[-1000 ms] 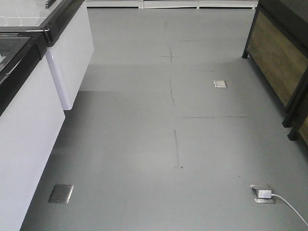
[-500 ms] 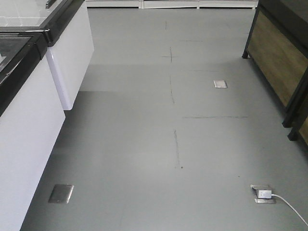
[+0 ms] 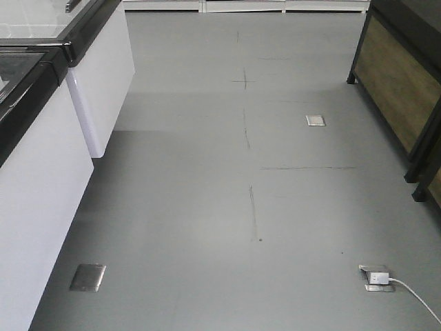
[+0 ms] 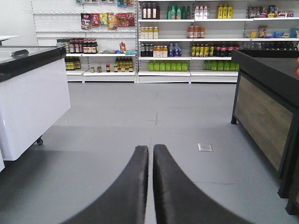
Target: Left arm holds basket, right arm returns cookies
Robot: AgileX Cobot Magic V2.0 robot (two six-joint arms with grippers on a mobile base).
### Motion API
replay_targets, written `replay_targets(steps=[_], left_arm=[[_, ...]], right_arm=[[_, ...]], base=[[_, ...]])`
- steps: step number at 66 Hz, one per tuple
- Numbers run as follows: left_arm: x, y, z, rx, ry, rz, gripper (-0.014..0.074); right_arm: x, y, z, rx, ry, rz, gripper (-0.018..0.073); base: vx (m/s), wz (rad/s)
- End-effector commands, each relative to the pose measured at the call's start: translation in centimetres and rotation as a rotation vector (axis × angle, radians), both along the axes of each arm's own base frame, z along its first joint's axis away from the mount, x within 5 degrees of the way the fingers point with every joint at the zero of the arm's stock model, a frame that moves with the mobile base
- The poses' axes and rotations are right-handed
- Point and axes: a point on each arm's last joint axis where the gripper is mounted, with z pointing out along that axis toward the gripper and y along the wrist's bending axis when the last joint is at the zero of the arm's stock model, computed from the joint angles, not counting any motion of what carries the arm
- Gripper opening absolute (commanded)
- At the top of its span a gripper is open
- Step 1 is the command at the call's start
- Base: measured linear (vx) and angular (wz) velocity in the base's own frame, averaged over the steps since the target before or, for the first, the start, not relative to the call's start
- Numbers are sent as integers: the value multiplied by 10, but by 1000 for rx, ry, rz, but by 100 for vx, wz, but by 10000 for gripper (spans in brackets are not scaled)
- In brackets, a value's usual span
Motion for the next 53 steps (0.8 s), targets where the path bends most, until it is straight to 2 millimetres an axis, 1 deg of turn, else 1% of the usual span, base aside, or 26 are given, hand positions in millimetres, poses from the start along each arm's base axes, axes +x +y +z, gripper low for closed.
replay_targets(steps=[1,5,8,12,13,21,29,33,39,47,48,52,53], left_arm=[[1,-38,75,76,-244,-94,-4],[8,-52,89,121,-272,-136,-4],[16,-67,101,158,-296,-183,-4],[27,-88,110,180,-319,-244,-4],[31,-95,112,182,-323,-265,-4],[51,-140,119,193,-328,-381,-4],[59,-178,119,242,-286,-466,-4],[60,-194,120,273,-283,-495,-4],[61,-220,117,293,-282,-544,-4],[60,-251,101,276,-263,-619,-4],[61,-254,96,269,-255,-627,-4],[58,-270,88,265,-252,-661,-4],[58,-273,83,262,-249,-668,-4]], right_arm=[[0,0,2,-11,-69,1,-6],[0,0,2,-11,-69,1,-6],[0,0,2,-11,-69,1,-6],[0,0,2,-11,-69,1,-6],[0,0,2,-11,-69,1,-6],[0,0,2,-11,-69,1,-6],[0,0,2,-11,-69,1,-6],[0,0,2,-11,-69,1,-6],[0,0,2,-11,-69,1,-6],[0,0,2,-11,-69,1,-6],[0,0,2,-11,-69,1,-6],[0,0,2,-11,-69,1,-6],[0,0,2,-11,-69,1,-6]], base=[[0,0],[0,0],[0,0],[0,0],[0,0],[0,0],[0,0],[0,0],[0,0],[0,0],[0,0],[0,0],[0,0]])
